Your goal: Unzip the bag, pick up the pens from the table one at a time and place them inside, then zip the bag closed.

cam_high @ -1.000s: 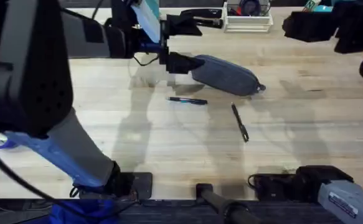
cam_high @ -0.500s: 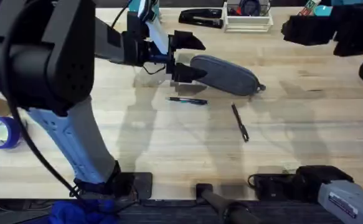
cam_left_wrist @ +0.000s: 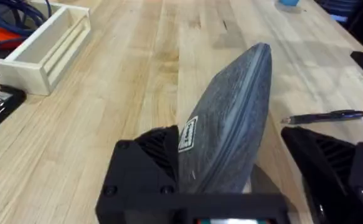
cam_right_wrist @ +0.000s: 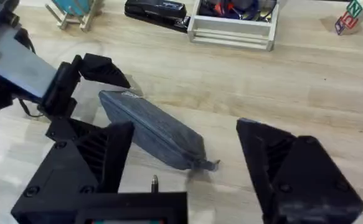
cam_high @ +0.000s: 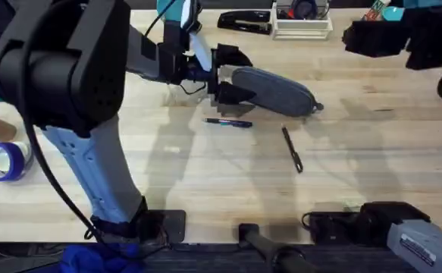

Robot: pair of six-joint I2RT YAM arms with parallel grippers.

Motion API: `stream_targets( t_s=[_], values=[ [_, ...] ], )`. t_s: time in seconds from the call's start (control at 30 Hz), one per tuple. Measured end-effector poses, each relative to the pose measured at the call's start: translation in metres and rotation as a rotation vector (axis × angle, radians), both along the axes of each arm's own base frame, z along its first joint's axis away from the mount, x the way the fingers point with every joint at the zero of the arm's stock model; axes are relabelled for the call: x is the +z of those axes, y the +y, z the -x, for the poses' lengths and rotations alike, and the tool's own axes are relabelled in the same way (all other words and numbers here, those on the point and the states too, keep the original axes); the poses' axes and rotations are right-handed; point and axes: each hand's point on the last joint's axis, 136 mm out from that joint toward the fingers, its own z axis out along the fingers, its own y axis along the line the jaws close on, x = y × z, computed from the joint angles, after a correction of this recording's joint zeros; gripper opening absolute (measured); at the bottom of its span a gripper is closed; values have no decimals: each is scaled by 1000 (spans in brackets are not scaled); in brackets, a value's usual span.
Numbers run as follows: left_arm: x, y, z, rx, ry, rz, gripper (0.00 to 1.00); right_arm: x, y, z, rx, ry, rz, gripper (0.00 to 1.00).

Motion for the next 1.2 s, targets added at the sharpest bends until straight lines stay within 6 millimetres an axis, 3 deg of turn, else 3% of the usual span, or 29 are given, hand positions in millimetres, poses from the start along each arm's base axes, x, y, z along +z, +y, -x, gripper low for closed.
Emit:
stream_targets(
  t_s=[0.5,0.83,0.9,0.97,1.0,1.2],
  values=[
    [-4,1,-5,27,-5,-25,994,-1,0,0,0,3,0,997],
    [-4,1,-5,27,-5,-25,556,-1,0,0,0,3,0,997],
    [-4,1,-5,28,-4,-26,417,-1,0,0,0,3,0,997],
    [-4,1,-5,30,-4,-27,146,-1,0,0,0,3,0,997],
    [-4,1,-5,27,-9,-24,76,-1,0,0,0,3,0,997],
    [-4,1,-5,26,-6,-24,47,-1,0,0,0,3,0,997]
  ],
)
